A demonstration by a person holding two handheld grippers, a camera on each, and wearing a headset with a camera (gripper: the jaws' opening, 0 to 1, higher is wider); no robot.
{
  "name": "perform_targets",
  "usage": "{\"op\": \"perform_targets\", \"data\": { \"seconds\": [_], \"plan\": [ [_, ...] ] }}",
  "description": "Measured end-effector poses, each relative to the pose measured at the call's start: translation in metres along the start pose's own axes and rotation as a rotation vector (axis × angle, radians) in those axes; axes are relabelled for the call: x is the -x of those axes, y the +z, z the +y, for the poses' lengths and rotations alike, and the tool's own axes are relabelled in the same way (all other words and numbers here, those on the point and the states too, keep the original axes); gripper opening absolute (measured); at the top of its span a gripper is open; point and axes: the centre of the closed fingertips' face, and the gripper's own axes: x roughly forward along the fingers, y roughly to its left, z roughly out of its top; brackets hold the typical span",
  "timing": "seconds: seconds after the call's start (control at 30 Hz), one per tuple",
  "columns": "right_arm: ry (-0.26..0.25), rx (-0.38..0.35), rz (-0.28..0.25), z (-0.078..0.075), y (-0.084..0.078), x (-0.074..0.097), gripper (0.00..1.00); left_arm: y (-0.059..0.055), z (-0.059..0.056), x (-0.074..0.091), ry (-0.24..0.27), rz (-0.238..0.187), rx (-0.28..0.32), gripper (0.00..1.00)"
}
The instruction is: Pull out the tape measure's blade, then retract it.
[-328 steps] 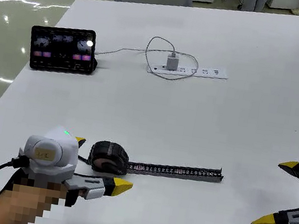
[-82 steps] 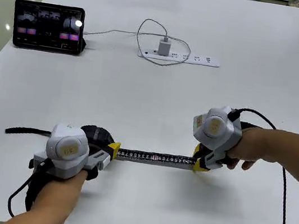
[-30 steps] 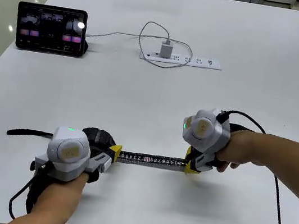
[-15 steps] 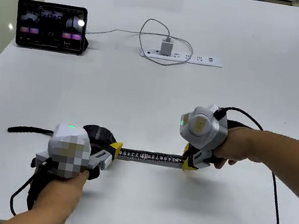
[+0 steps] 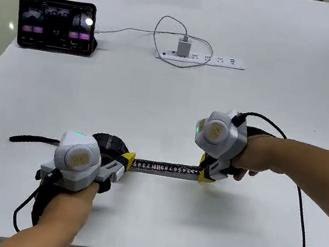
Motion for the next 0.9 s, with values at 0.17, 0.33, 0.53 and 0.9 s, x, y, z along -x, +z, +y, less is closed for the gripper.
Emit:
{"op": "perform_targets", "data": {
  "seconds": [0.17, 0.33, 0.53, 0.9],
  "plan": [
    [0.0, -0.005, -0.003, 0.0, 0.002, -0.001, 0.1, 0.0, 0.0, 0.0, 0.0, 0.0, 0.0, 0.62],
    [-0.002, -0.015, -0.006, 0.0, 0.004, -0.001, 0.1, 0.0, 0.0, 0.0, 0.0, 0.0, 0.0, 0.62],
    [-0.005, -0.033, -0.008, 0.0, 0.006, -0.002, 0.1, 0.0, 0.0, 0.0, 0.0, -0.001, 0.0, 0.62],
    [-0.005, -0.005, -0.018, 0.001, 0.012, -0.003, 0.1, 0.0, -0.001, 0.0, 0.0, -0.002, 0.0, 0.62]
  ]
}}
